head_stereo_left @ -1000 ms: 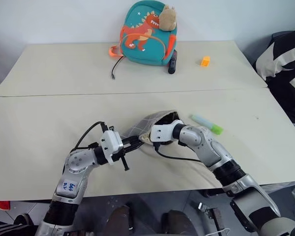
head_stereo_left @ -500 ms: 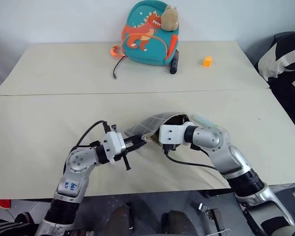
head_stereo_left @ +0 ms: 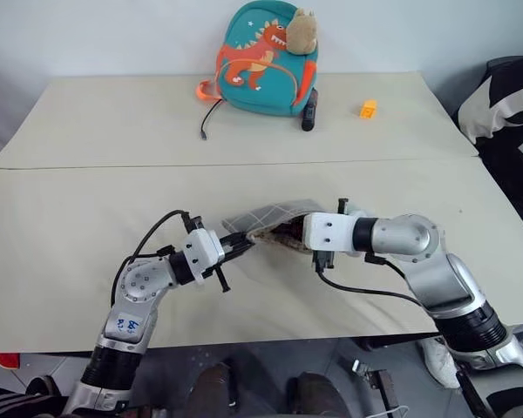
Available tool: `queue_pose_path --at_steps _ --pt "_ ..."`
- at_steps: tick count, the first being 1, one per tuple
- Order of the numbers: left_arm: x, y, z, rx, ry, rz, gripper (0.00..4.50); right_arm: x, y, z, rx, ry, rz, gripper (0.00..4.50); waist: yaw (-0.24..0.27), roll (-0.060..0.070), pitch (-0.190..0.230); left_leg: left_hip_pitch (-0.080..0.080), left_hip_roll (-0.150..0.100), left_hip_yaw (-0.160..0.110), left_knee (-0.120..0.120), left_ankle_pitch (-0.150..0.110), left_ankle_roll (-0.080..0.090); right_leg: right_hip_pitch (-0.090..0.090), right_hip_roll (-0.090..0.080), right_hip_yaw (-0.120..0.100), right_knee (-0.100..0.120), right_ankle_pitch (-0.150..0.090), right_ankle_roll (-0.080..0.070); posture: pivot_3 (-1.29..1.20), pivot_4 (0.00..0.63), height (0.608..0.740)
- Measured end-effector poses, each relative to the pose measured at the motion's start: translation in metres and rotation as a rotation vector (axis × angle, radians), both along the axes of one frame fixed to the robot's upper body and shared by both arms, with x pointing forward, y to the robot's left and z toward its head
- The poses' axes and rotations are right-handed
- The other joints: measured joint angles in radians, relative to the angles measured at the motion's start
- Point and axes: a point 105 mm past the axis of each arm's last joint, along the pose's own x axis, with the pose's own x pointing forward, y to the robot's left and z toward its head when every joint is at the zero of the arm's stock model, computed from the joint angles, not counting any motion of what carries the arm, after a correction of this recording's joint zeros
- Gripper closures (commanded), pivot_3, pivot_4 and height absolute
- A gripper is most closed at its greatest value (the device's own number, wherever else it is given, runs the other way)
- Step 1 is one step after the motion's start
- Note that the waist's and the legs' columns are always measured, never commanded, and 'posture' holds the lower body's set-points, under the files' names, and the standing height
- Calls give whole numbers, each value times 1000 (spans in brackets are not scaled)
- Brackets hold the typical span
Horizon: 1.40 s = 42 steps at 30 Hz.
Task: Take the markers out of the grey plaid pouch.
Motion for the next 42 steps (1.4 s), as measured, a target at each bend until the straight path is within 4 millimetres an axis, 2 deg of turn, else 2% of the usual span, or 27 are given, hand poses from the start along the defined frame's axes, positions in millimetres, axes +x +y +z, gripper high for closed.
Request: queue_pose_path --at_steps 7,14,19,25,30,35,39,42 --pt "7 10 0 20 -21 42 4500 -13 -8 6 57 79 59 3879 0 0 0 0 0 0 0 0 0 0 0 -1 0 0 0 0 150 740" --pt "9 12 5 10 -48 67 4500 -18 -14 22 133 100 98 3879 1 0 0 0 0 0 0 0 0 1 0 0 -1 0 0 0 150 740" --pt "9 13 7 -6 -45 60 4500 -14 -15 27 161 119 59 3879 0 0 0 0 0 0 0 0 0 0 0 0 0 0 0 0 150 740" --pt "3 10 0 -8 -13 29 4500 -2 -21 28 153 87 2 3879 0 0 0 0 0 0 0 0 0 0 0 0 -1 0 0 0 150 740" --pt "9 14 -1 14 -27 84 4500 -2 -21 32 179 99 9 3879 1 0 0 0 0 0 0 0 0 1 0 0 -1 0 0 0 150 740" --pt "20 38 1 -21 -8 166 4500 -7 -43 49 246 122 -11 3879 5 -1 0 0 0 0 0 0 1 1 0 -1 -1 0 0 0 150 740" --pt "13 42 -7 -60 51 127 4500 -15 -61 65 375 189 -51 3879 5 -1 1 0 0 -1 0 -1 1 1 -1 0 -1 0 0 0 150 740" --pt "14 46 -6 -115 92 124 4500 -16 -71 73 442 202 -93 3879 4 -1 1 0 0 -1 0 -1 1 1 -1 0 -1 0 0 0 150 740"
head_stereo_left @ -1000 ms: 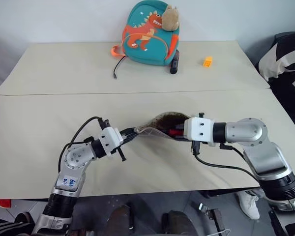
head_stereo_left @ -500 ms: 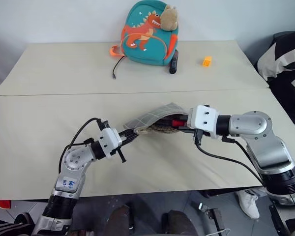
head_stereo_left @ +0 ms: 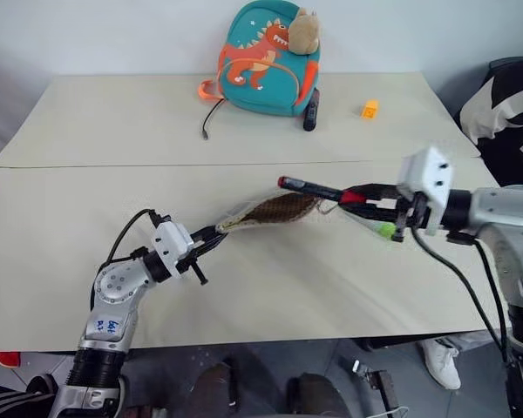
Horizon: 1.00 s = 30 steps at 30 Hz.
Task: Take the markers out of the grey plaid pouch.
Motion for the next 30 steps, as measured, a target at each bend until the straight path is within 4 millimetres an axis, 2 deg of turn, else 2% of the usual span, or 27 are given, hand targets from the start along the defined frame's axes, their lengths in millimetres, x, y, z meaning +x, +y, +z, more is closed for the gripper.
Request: queue_pose_path --at_steps 2,4,8,12,15,19,22,30 --pt "2 6 4 -73 34 13 4500 0 -8 -3 42 34 -45 3879 0 0 0 0 0 0 0 0 0 0 0 1 0 0 0 0 150 740" --pt "5 16 9 -154 75 29 4500 0 -18 -15 83 88 -107 3879 2 0 0 0 0 -1 0 0 0 0 0 1 0 0 0 0 150 740" --pt "7 39 20 -261 132 62 4500 -7 -35 -47 87 208 -167 3879 9 0 0 0 0 0 0 0 0 0 0 1 0 0 0 0 150 740" --pt "8 55 27 -295 166 89 4500 -3 -57 -77 44 245 -315 3879 12 0 0 0 0 1 0 0 0 0 0 1 -1 0 0 0 150 740" --pt "9 57 30 -293 157 94 4500 9 -58 -94 86 218 -427 3879 11 0 0 0 0 2 0 1 -1 -1 1 1 -1 0 0 0 150 740" --pt "7 49 33 -297 148 73 4500 10 -51 -123 65 236 -477 3879 19 0 0 0 0 1 0 0 -1 -1 1 3 -1 0 0 0 150 740" --pt "8 49 32 -304 155 81 4500 12 -47 -126 123 236 -500 3879 19 0 0 0 0 1 0 0 -1 -1 1 4 -1 0 0 0 150 740" --pt "8 57 29 -327 196 108 4500 6 -44 -130 166 279 -461 1153 18 0 0 0 0 1 0 0 -1 -1 1 4 -1 0 0 0 150 740"
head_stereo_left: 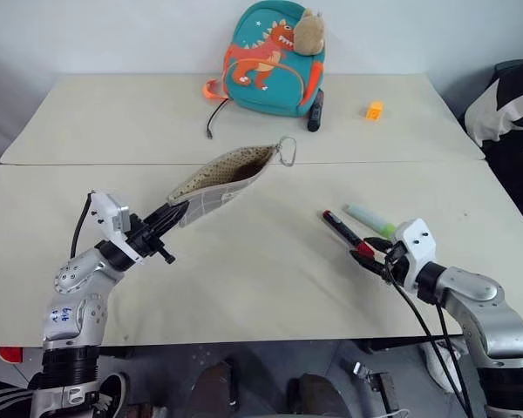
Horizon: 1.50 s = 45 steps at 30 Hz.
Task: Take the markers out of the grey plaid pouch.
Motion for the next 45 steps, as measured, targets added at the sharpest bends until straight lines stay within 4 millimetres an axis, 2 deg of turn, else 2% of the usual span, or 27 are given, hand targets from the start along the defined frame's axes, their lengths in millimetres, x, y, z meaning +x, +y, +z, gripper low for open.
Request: queue_pose_path --at_steps 3,4,8,10,13,15,18,21,23,25,30,33,36,39,45 --pt "-2 5 2 -15 39 -9 4500 3 3 10 4 -21 32 122 -3 0 0 0 0 0 0 0 0 0 0 1 0 0 0 0 150 740" --pt "-4 6 4 -30 56 -15 4500 5 4 17 10 -40 42 55 -5 0 0 0 0 0 0 0 0 0 0 1 0 0 0 0 150 740" --pt "-7 17 9 -142 155 -7 4500 11 14 46 64 -128 98 55 -4 0 0 0 0 0 -1 0 0 0 0 1 0 0 0 0 150 740" --pt "-9 26 13 -192 210 9 4500 12 17 53 68 -153 125 55 -4 0 0 0 0 -1 -1 0 0 0 0 1 0 0 0 0 150 740" --pt "-12 42 17 -289 291 45 4500 12 23 52 62 -156 153 55 -3 0 0 0 0 -1 -1 -1 0 0 0 1 0 0 0 0 150 740" --pt "-13 60 15 -359 349 94 4500 13 27 53 63 -160 168 55 -3 0 0 0 0 0 -1 -1 0 -1 0 1 0 0 0 0 150 740" --pt "-18 92 2 -525 440 166 4500 14 29 56 57 -176 177 55 -5 0 0 0 0 0 -1 -1 0 -1 0 2 0 0 0 0 150 740" --pt "-25 107 -10 -610 499 194 4500 14 33 55 49 -178 193 55 -5 -1 1 0 0 0 -1 -1 -1 -1 -1 2 0 0 0 0 150 740" --pt "-29 113 -17 -612 520 214 3905 14 37 53 45 -171 204 0 -5 -1 1 0 0 0 -1 -1 -1 -1 -1 2 0 0 0 0 150 740" --pt "-30 120 -19 -597 493 246 3420 14 38 53 45 -171 208 0 -1 -2 1 0 0 0 -1 -4 -6 -1 -1 2 0 0 0 0 150 740" --pt "-31 134 -16 -537 424 313 1838 15 39 54 42 -177 211 0 -2 -2 1 0 0 0 -2 -5 -7 -1 0 2 -4 0 0 0 150 740" --pt "-35 137 -12 -420 378 327 901 15 39 55 45 -179 213 0 -3 -2 1 0 0 1 -4 -4 -7 -1 0 3 -7 0 0 0 150 740" --pt "-41 136 -5 -292 318 306 901 14 40 56 55 -175 224 0 -6 -2 1 0 0 2 -6 -5 -8 -1 0 3 -8 0 0 0 150 740" --pt "-56 134 -9 -123 309 289 901 13 37 57 55 -170 226 0 -15 -2 1 0 0 3 -8 -5 -8 -2 -1 3 -9 0 0 0 150 740" --pt "-89 130 -25 97 309 261 901 7 11 63 69 -156 171 0 -25 -2 1 1 0 2 -10 -7 -6 -1 -1 3 -10 0 0 0 150 740"
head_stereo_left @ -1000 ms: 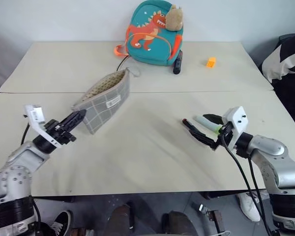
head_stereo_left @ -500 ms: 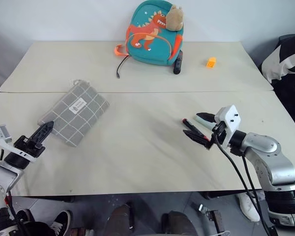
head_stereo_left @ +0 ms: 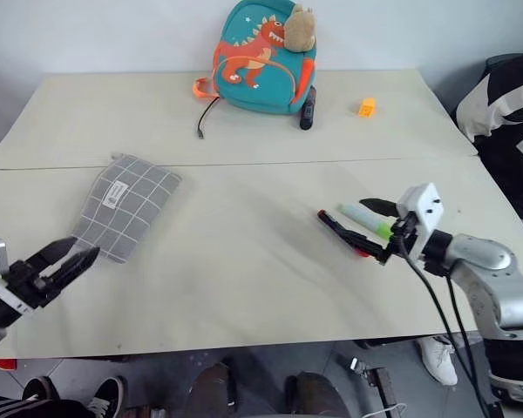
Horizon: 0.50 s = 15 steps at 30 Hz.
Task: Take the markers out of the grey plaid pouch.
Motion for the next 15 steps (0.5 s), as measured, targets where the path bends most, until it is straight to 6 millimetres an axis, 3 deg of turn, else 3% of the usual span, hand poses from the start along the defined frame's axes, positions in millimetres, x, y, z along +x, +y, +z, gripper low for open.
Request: queue_pose_path --at_steps 4,8,15 --pt "-9 10 7 37 -45 36 901 -4 -13 0 8 13 -31 0 0 0 0 0 1 0 0 -4 4 0 0 0 0 0 0 0 150 740" --pt "-14 28 18 60 -85 136 901 -2 -39 -5 -10 35 -96 0 0 0 0 0 0 0 2 -4 5 1 -1 0 -2 0 0 0 150 740" --pt "-20 39 -4 110 -29 276 901 1 -61 -12 -15 49 -149 0 -4 0 0 0 0 1 2 -3 7 1 -1 0 0 0 0 0 150 740"
